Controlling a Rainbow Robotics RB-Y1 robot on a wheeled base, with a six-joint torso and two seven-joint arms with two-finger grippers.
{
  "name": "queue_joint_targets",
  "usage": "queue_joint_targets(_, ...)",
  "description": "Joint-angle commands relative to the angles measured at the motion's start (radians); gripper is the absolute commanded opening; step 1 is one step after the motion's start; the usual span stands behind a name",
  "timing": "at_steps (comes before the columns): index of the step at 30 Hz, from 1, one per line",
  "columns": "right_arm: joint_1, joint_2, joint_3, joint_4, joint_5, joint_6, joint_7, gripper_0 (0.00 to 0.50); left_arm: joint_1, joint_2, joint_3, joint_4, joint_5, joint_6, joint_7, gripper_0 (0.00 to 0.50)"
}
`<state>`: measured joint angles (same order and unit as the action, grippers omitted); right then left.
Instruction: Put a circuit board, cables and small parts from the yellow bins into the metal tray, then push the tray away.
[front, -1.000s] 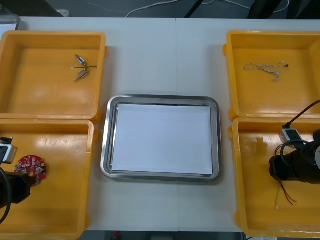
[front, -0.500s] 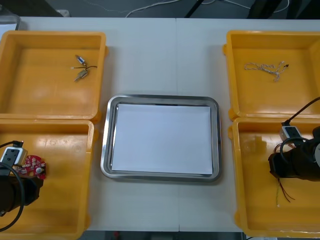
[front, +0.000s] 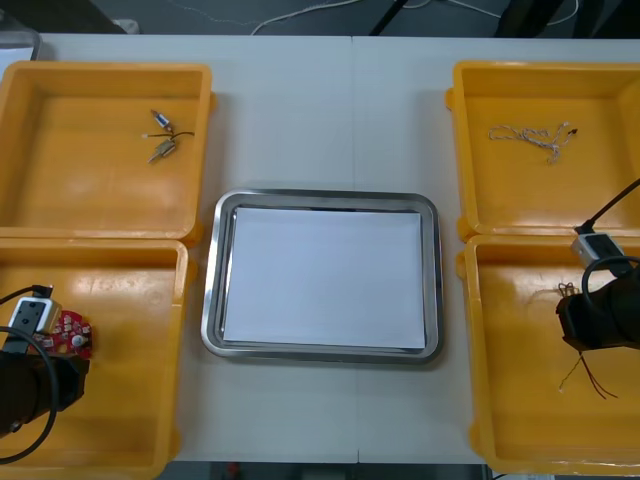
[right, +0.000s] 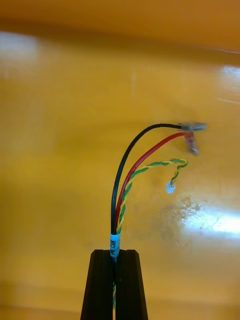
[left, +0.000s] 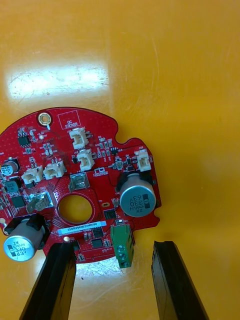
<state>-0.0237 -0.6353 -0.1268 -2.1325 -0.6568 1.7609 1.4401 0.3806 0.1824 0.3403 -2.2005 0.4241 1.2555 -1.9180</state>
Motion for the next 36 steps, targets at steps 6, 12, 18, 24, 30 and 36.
queue_joint_targets(6,-0.021,0.005,-0.123,-0.13,-0.112,0.123,0.023,0.0,-0.003,-0.017,-0.029,0.007,-0.025,-0.025,0.102,0.428)
queue_joint_targets(12,-0.024,0.008,-0.172,-0.196,-0.144,0.159,0.025,0.0,-0.011,-0.017,-0.03,0.008,-0.036,-0.025,0.111,0.326)
queue_joint_targets(18,-0.032,0.009,-0.195,-0.26,-0.152,0.159,0.025,0.0,-0.011,-0.017,-0.032,0.008,-0.042,-0.025,0.117,0.004)
queue_joint_targets(24,-0.045,0.009,-0.194,-0.305,-0.161,0.159,0.037,0.0,-0.011,-0.017,-0.032,0.008,-0.042,-0.025,0.117,0.0)
queue_joint_targets(30,-0.071,0.006,-0.186,-0.336,-0.179,0.159,0.069,0.0,-0.023,-0.011,-0.003,-0.016,-0.022,0.007,0.111,0.0)
queue_joint_targets(36,-0.113,-0.003,-0.165,-0.348,-0.195,0.159,0.102,0.0,-0.039,0.023,0.071,-0.113,0.042,0.145,0.116,0.0)
